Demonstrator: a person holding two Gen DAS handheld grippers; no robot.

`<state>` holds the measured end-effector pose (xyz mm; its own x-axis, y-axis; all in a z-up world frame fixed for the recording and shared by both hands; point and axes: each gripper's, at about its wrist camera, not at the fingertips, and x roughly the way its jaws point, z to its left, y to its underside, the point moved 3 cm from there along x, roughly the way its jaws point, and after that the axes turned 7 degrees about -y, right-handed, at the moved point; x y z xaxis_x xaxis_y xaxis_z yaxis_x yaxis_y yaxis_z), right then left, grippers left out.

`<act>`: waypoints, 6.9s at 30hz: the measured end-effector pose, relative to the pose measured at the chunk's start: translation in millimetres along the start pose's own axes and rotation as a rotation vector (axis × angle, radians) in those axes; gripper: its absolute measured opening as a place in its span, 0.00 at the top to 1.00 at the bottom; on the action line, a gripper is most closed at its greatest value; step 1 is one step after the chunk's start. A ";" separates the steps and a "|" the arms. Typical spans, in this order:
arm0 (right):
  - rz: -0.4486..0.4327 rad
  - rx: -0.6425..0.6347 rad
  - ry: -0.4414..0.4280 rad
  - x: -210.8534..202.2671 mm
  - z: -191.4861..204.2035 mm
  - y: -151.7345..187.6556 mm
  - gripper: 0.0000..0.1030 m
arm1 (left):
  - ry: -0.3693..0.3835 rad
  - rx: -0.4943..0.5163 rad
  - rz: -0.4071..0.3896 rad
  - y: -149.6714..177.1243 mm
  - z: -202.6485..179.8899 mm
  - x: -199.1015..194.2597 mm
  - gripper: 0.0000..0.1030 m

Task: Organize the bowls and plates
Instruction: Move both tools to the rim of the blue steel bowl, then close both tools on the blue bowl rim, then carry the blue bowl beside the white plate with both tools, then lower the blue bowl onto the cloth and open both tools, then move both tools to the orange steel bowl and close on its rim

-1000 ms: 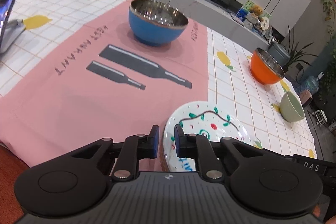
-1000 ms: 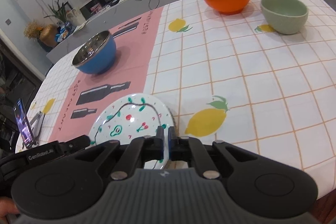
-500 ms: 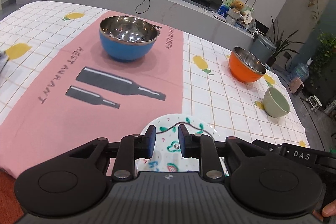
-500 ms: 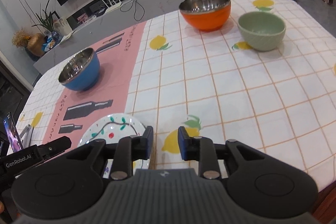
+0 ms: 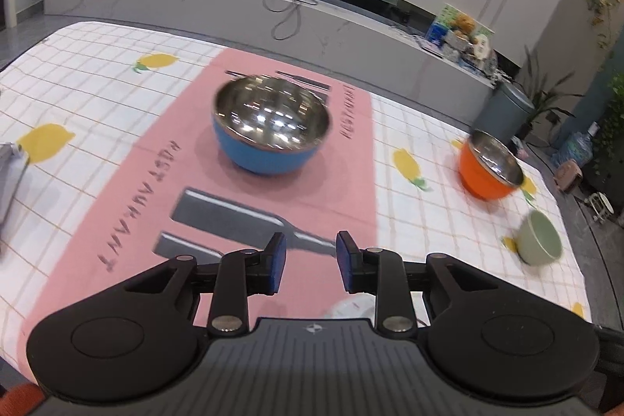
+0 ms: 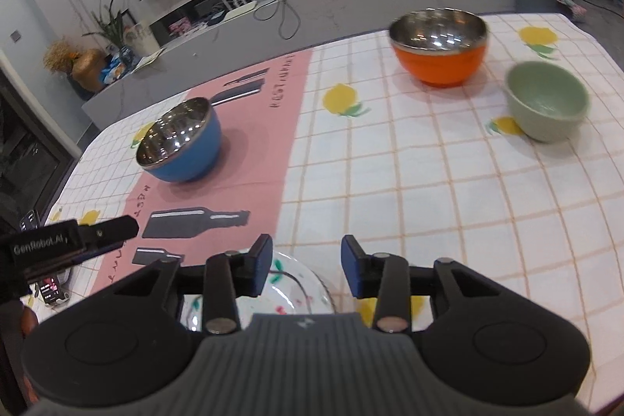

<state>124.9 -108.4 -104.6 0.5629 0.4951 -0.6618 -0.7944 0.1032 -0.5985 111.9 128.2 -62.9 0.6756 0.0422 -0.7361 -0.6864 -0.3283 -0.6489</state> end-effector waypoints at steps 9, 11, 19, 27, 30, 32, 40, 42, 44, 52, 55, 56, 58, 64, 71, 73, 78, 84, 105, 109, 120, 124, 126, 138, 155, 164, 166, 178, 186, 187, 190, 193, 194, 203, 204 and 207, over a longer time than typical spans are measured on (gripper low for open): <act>0.056 -0.075 -0.015 43.9 25.1 -30.9 0.51 | -0.085 -0.071 -0.007 -48.2 44.2 31.8 0.52; 0.060 -0.081 -0.013 53.1 28.3 -39.7 0.49 | -0.107 -0.077 -0.009 -59.3 51.4 39.5 0.47; 0.052 -0.111 -0.029 89.4 45.9 -78.6 0.41 | -0.133 -0.044 -0.010 -91.2 65.1 68.2 0.41; 0.079 -0.080 -0.045 131.1 59.1 -104.5 0.39 | -0.120 -0.030 0.005 -106.9 71.3 96.5 0.40; 0.097 -0.062 -0.036 146.8 61.8 -108.8 0.40 | -0.105 -0.035 0.020 -108.1 71.2 107.8 0.40; 0.118 -0.057 -0.023 157.3 62.7 -108.3 0.40 | -0.103 -0.037 0.032 -107.3 71.5 115.1 0.41; 0.189 -0.044 0.031 192.0 59.8 -101.1 0.50 | -0.129 -0.019 0.092 -104.8 71.5 135.2 0.55; 0.209 -0.023 0.028 197.6 58.7 -101.0 0.52 | -0.123 -0.024 0.121 -104.0 70.8 138.3 0.60; 0.216 -0.028 0.030 199.8 61.2 -101.0 0.59 | -0.108 -0.037 0.145 -103.4 70.5 140.7 0.64; 0.235 -0.048 0.011 202.5 74.0 -100.3 0.88 | -0.143 0.044 0.146 -103.0 48.2 133.5 0.88; 0.235 -0.067 0.032 199.7 76.1 -99.2 0.89 | -0.155 0.054 0.145 -102.4 43.8 127.2 0.88; 0.235 -0.067 0.032 197.1 76.1 -99.1 0.89 | -0.153 0.053 0.143 -102.3 42.8 123.6 0.88; 0.233 -0.062 0.027 190.3 74.8 -99.2 0.90 | -0.143 0.049 0.136 -101.8 40.7 114.7 0.88; 0.194 -0.094 0.028 151.3 78.3 -93.4 0.91 | -0.149 0.048 0.108 -91.6 25.5 75.7 0.89; 0.086 -0.092 0.006 79.3 66.3 -72.9 0.91 | -0.119 0.069 0.031 -66.1 -6.6 22.0 0.90; 0.054 -0.092 0.010 56.4 60.5 -64.3 0.91 | -0.100 0.072 0.015 -57.4 -18.4 8.6 0.90; -0.010 -0.065 0.031 3.3 36.3 -40.9 0.92 | -0.036 0.065 -0.004 -30.0 -45.9 -18.4 0.90; -0.053 -0.021 0.072 -50.4 -0.4 -11.7 0.92 | 0.032 0.087 0.015 5.2 -79.3 -29.9 0.90; -0.101 0.127 0.196 -126.0 -107.8 35.4 0.92 | 0.142 0.226 0.117 83.6 -170.8 -18.1 0.90; -0.072 0.149 0.207 -121.1 -118.5 41.5 0.92 | 0.141 0.228 0.145 90.6 -174.1 -11.1 0.90; -0.019 0.196 0.215 -103.3 -136.3 49.4 0.92 | 0.127 0.227 0.233 102.1 -172.6 12.8 0.90; -0.003 0.217 0.215 -95.7 -141.9 50.0 0.93 | 0.125 0.237 0.254 104.4 -174.8 19.2 0.89; 0.001 0.219 0.221 -93.2 -144.5 49.6 0.93 | 0.130 0.240 0.256 104.0 -177.3 20.5 0.89; 0.006 0.253 0.234 -88.2 -155.9 43.6 0.91 | 0.153 0.233 0.271 97.4 -185.5 29.3 0.84; -0.037 0.212 0.221 -103.3 -145.1 34.9 0.64 | 0.175 0.253 0.162 77.8 -184.6 3.2 0.45; -0.082 0.085 0.230 -118.8 -125.7 12.6 0.64 | 0.205 0.382 0.085 50.3 -198.0 -17.6 0.43; -0.077 0.058 0.233 -118.9 -124.0 5.8 0.64 | 0.208 0.390 0.076 41.6 -200.4 -18.8 0.43; -0.047 -0.034 0.225 -106.9 -120.9 -52.1 0.63 | 0.232 0.381 0.046 -13.7 -212.4 -1.1 0.43; 0.016 -0.072 0.228 -76.6 -127.2 -99.2 0.57 | 0.224 0.365 0.086 -47.2 -214.0 34.3 0.43; 0.027 -0.068 0.226 -71.4 -128.6 -105.0 0.57 | 0.226 0.361 0.094 -52.1 -214.5 39.9 0.43; 0.048 -0.081 0.241 -54.9 -131.0 -122.6 0.49 | 0.244 0.340 0.121 -66.6 -214.2 59.4 0.43; 0.076 -0.074 0.249 -37.1 -135.2 -138.3 0.48 | 0.263 0.313 0.177 -81.5 -211.7 84.3 0.43; 0.088 -0.067 0.246 -30.8 -137.0 -143.7 0.48 | 0.263 0.310 0.196 -86.5 -211.2 92.9 0.43; 0.157 0.014 0.263 22.9 -155.9 -193.4 0.48 | 0.250 0.330 0.241 -120.1 -226.4 144.8 0.42; 0.162 0.025 0.267 28.4 -159.5 -198.6 0.48 | 0.256 0.324 0.248 -122.2 -229.7 150.1 0.42; 0.179 0.068 0.298 44.2 -174.1 -210.8 0.50 | 0.264 0.344 0.271 -122.7 -242.3 167.0 0.42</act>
<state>357.0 -258.5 -86.2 0.4475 0.2378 -0.8621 -0.8941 0.1004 -0.4365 374.2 -53.2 -59.5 0.4751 -0.2558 -0.8419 -0.8654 0.0372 -0.4997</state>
